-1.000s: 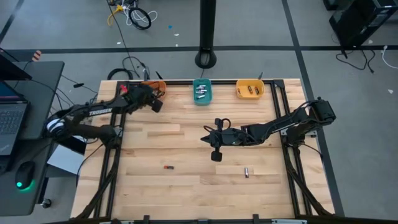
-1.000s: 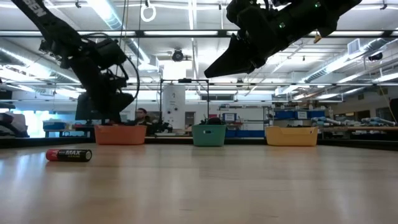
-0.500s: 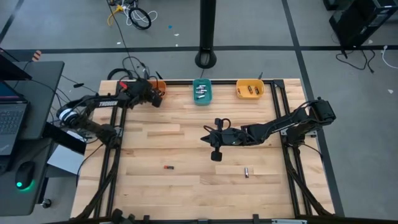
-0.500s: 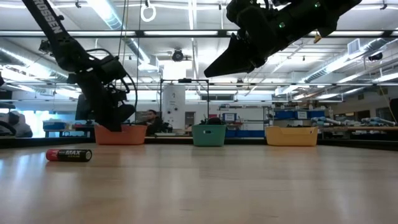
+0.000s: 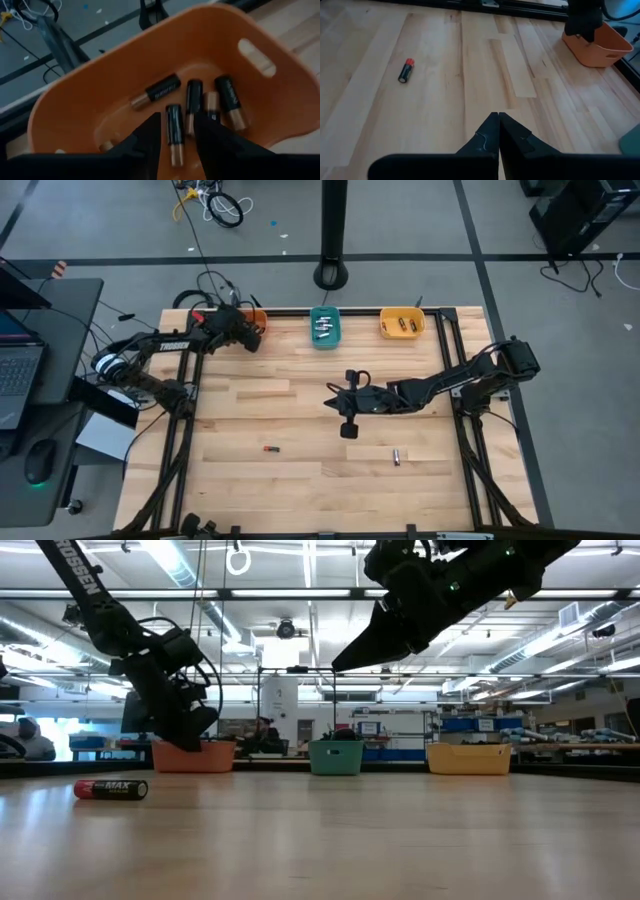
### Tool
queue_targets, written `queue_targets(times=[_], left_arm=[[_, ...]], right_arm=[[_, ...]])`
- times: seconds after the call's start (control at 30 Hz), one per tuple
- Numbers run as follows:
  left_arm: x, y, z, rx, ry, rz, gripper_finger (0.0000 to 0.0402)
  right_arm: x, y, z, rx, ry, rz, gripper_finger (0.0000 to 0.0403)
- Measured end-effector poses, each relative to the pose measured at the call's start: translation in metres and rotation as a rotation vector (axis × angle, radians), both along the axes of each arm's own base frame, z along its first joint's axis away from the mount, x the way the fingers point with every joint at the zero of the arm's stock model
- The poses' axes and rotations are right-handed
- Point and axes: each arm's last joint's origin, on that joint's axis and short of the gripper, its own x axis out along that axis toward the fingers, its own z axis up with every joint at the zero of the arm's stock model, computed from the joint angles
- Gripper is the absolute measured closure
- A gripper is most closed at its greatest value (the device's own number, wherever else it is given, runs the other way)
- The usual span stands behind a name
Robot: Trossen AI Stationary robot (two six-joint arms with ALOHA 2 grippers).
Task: Sort batteries
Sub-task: Put the black-silver battery in the green bin
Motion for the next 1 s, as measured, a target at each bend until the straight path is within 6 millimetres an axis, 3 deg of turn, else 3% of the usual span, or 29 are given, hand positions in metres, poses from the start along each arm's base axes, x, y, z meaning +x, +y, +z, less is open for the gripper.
queue_targets(times=[0.2,0.37,0.53,0.77,1.0], left_arm=[[0.007,0.0,0.008,0.075,-0.04,-0.037,0.0288],[0.02,-0.013,0.026,0.209,-0.104,-0.065,0.0336],[0.034,-0.042,0.037,0.324,-0.222,-0.17,0.0393],[0.045,-0.092,0.037,0.429,-0.428,-0.363,0.0386],[0.055,-0.129,0.04,0.502,-0.521,-0.549,0.0397]], right_arm=[[0.001,-0.006,0.0,0.014,-0.003,-0.026,0.0391],[-0.003,-0.01,-0.004,0.011,0.039,-0.123,0.0391],[-0.009,-0.012,-0.008,0.054,0.1,-0.198,0.0391],[-0.009,0.0,-0.01,0.071,0.088,-0.171,0.0391],[-0.003,0.011,-0.035,0.101,0.139,-0.174,0.0393]])
